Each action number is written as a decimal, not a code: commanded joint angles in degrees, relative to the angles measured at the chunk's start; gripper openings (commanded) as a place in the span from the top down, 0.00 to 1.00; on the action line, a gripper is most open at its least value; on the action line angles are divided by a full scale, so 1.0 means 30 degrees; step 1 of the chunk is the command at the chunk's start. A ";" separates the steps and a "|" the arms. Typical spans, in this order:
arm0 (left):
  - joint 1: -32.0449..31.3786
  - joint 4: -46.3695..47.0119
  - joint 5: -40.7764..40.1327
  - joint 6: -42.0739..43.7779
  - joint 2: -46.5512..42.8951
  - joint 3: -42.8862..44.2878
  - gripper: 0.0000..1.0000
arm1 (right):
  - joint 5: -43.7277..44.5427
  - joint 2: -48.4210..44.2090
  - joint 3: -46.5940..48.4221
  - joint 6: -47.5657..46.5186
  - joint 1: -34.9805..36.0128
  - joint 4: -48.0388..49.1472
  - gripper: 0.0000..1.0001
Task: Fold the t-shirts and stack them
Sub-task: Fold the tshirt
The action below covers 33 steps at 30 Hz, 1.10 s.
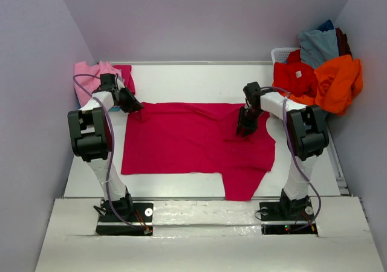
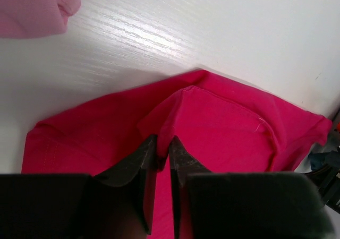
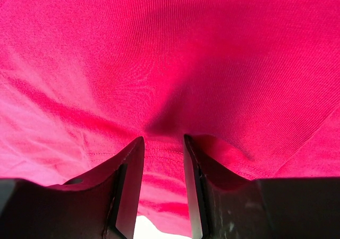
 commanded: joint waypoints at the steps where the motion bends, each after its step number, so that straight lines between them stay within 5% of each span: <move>1: 0.0129 -0.0164 0.0017 0.0315 -0.1001 -0.0212 0.79 | 0.0467 -0.0735 -0.0502 0.0132 -0.0123 -0.0364 0.59; 7: 0.0129 -0.0339 0.0046 0.0432 -0.1001 -0.0182 0.94 | 0.0819 -0.1321 -0.0560 0.0102 -0.0123 -0.0833 0.59; 33: -0.0047 -0.4674 -0.1096 0.1194 -0.3812 0.0346 0.94 | 0.0791 -0.0648 -0.1762 -0.0073 -0.1764 -0.0628 0.59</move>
